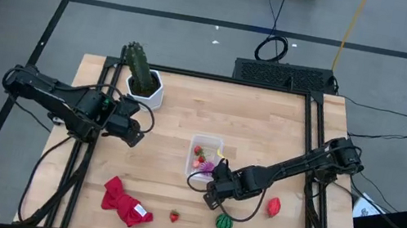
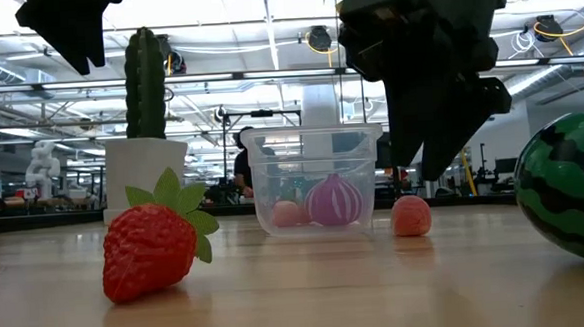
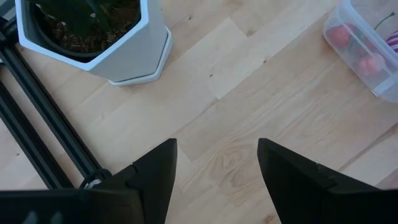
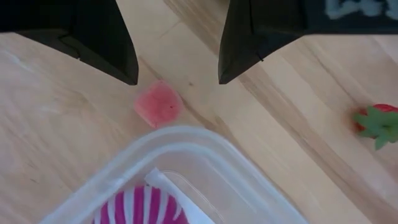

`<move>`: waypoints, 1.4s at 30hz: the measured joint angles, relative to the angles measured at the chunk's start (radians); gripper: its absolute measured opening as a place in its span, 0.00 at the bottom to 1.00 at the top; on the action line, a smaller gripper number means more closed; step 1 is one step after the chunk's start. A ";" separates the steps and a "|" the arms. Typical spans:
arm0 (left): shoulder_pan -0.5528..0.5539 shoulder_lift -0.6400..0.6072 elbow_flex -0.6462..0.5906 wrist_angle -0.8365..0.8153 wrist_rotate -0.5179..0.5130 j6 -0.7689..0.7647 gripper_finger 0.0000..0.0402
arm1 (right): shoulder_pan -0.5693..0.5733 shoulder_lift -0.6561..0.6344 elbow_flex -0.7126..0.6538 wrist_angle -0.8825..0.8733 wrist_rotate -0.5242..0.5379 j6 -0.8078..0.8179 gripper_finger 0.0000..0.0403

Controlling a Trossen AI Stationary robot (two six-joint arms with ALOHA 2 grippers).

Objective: Pick and placing Produce into tupperware
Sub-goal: Put the pink peach into the transparent bin

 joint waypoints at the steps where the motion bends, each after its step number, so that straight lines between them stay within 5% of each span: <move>1: 0.000 0.000 0.000 0.000 0.000 0.000 0.57 | -0.001 0.000 0.000 0.000 0.000 -0.003 0.53; 42: 0.000 0.000 0.000 0.000 0.011 -0.004 0.57 | -0.032 -0.001 -0.151 0.225 -0.003 -0.033 0.53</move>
